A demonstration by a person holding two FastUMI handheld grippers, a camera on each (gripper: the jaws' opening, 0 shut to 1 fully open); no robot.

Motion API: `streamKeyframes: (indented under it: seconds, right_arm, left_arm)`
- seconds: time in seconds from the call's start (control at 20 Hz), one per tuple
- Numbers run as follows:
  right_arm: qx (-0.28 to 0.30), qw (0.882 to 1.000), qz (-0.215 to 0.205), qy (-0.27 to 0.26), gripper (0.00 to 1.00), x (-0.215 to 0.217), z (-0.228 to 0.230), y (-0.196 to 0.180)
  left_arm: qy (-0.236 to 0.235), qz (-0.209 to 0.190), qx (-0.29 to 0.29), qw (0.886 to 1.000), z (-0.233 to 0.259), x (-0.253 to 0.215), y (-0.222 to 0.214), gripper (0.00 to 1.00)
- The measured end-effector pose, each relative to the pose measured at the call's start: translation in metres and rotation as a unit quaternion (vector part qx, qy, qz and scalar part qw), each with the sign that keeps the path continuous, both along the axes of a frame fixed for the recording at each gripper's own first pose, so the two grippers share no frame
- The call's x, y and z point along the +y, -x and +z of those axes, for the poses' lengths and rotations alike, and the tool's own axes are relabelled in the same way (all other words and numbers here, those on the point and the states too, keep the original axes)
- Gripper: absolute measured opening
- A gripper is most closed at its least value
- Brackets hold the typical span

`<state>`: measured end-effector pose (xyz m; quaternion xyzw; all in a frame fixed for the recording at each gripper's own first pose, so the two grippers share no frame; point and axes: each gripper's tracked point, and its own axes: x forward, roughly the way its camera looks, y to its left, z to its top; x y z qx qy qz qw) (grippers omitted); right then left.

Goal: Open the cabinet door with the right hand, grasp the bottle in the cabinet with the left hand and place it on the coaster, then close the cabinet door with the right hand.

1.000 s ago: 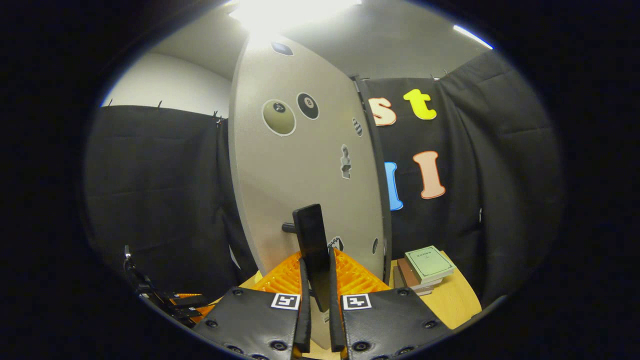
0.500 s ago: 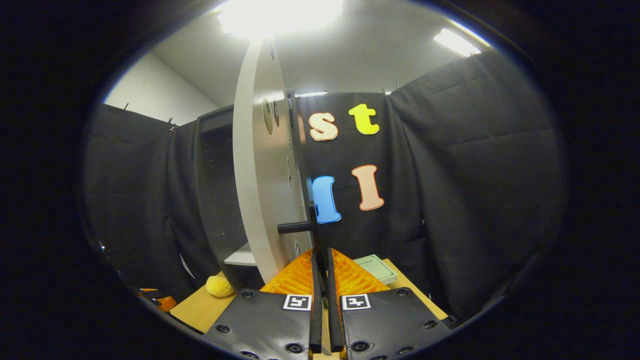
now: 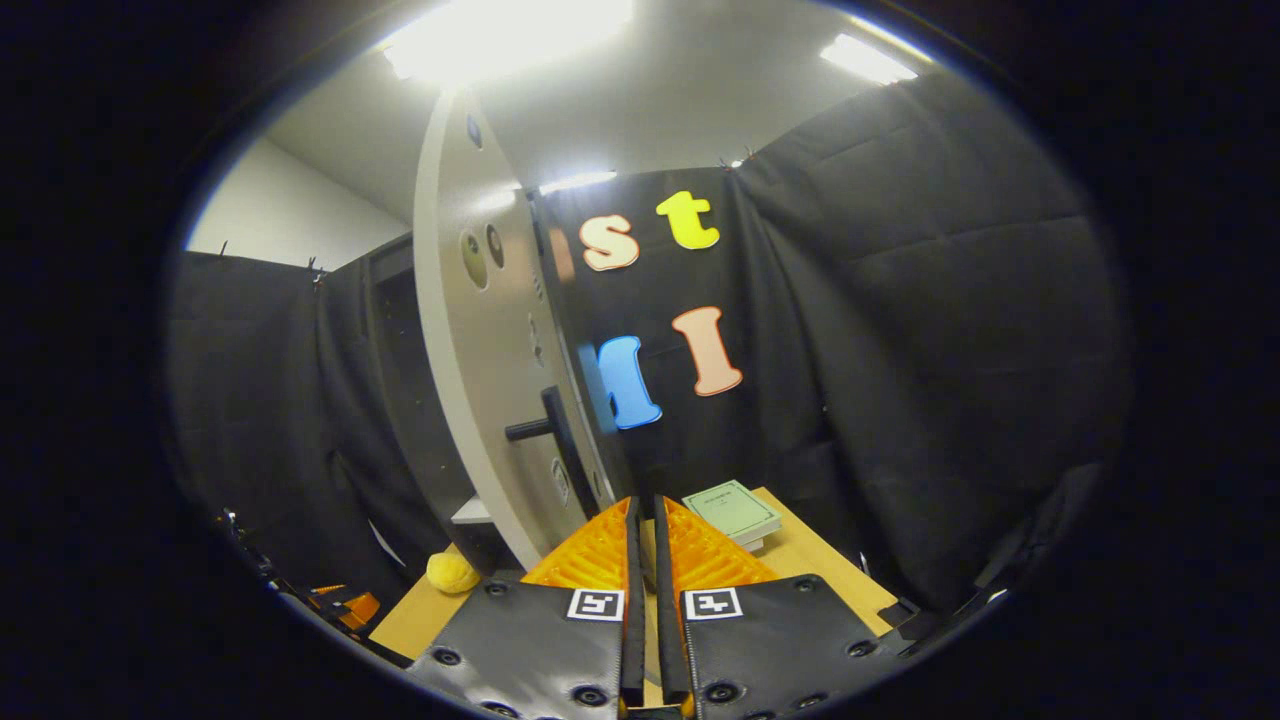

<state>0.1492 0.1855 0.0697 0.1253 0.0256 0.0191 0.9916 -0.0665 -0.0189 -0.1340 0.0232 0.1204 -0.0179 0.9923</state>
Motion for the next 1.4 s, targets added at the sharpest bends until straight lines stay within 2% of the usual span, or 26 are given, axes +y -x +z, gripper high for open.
streamKeyframes:
  seconds: [0.15, 0.2, 0.25, 0.3, 0.35, 0.4, 0.5, 0.55, 0.6, 0.65, 0.75, 0.85, 0.9, 0.95, 1.0, 1.15, 1.3, 1.35, 1.4]
  right_arm:
    - [-0.024, 0.999, -0.048, 0.000, 0.08, -0.035, 0.021, 0.004]
    - [-0.019, 0.998, -0.068, 0.001, 0.00, -0.048, 0.022, 0.002]
    - [-0.008, 0.996, -0.091, -0.005, 0.00, -0.060, 0.020, -0.002]
    - [0.006, 0.993, -0.113, -0.020, 0.08, -0.070, 0.019, -0.007]
    - [0.006, 0.992, -0.120, -0.037, 0.06, -0.072, 0.022, -0.011]
    - [-0.001, 0.991, -0.120, -0.051, 0.18, -0.075, 0.027, -0.017]
    - [-0.008, 0.991, -0.128, -0.048, 0.34, -0.080, 0.027, -0.034]
    - [-0.007, 0.990, -0.136, -0.032, 0.40, -0.086, 0.025, -0.043]
    - [-0.005, 0.989, -0.145, -0.014, 0.39, -0.092, 0.021, -0.052]
    - [-0.003, 0.989, -0.151, 0.003, 0.56, -0.097, 0.019, -0.059]
    - [-0.006, 0.988, -0.154, 0.028, 0.82, -0.103, 0.013, -0.081]
    - [-0.015, 0.989, -0.141, 0.042, 0.96, -0.098, 0.012, -0.102]
    - [-0.015, 0.991, -0.130, 0.040, 0.97, -0.095, 0.009, -0.113]
    - [-0.015, 0.992, -0.122, 0.035, 0.97, -0.094, 0.007, -0.122]
    - [-0.015, 0.992, -0.118, 0.030, 0.97, -0.095, 0.004, -0.130]
    - [-0.002, 0.993, -0.112, 0.032, 0.97, -0.099, -0.010, -0.152]
    - [0.014, 0.994, -0.104, 0.028, 0.98, -0.101, -0.024, -0.170]
    - [0.015, 0.994, -0.103, 0.024, 0.93, -0.102, -0.028, -0.176]
    - [0.019, 0.994, -0.104, 0.023, 0.98, -0.106, -0.032, -0.180]
  left_arm:
    - [-0.011, 0.005, -0.013, 1.000, 0.002, 0.003, -0.002, 0.75]
    - [-0.013, 0.004, -0.019, 1.000, 0.004, 0.001, -0.002, 0.75]
    - [-0.015, 0.002, -0.027, 1.000, 0.006, 0.001, -0.001, 0.75]
    - [-0.019, 0.002, -0.037, 0.999, 0.010, 0.001, -0.003, 0.75]
    - [-0.022, 0.003, -0.043, 0.999, 0.012, 0.000, -0.007, 0.72]
    - [-0.022, 0.002, -0.040, 0.999, 0.012, -0.002, -0.012, 0.72]
    - [-0.012, -0.004, -0.036, 0.999, 0.011, -0.010, -0.025, 0.75]
    - [-0.006, 0.001, -0.040, 0.999, 0.015, -0.012, -0.030, 0.76]
    - [0.000, 0.007, -0.048, 0.999, 0.020, -0.013, -0.038, 0.76]
    - [0.008, 0.007, -0.057, 0.998, 0.024, -0.017, -0.046, 0.75]
    - [0.015, 0.005, -0.073, 0.997, 0.032, -0.024, -0.061, 0.75]
    - [0.017, -0.005, -0.088, 0.996, 0.040, -0.031, -0.076, 0.75]
    - [0.021, -0.011, -0.093, 0.995, 0.044, -0.037, -0.083, 0.72]
    - [0.020, -0.016, -0.095, 0.995, 0.045, -0.042, -0.090, 0.77]
    - [0.019, -0.022, -0.092, 0.995, 0.046, -0.047, -0.097, 0.74]
    - [0.013, -0.046, -0.084, 0.995, 0.051, -0.066, -0.123, 0.74]
    - [0.014, -0.088, -0.083, 0.993, 0.058, -0.095, -0.153, 0.74]
    - [0.013, -0.100, -0.082, 0.992, 0.060, -0.104, -0.164, 0.74]
    - [0.009, -0.109, -0.083, 0.991, 0.062, -0.110, -0.175, 0.72]
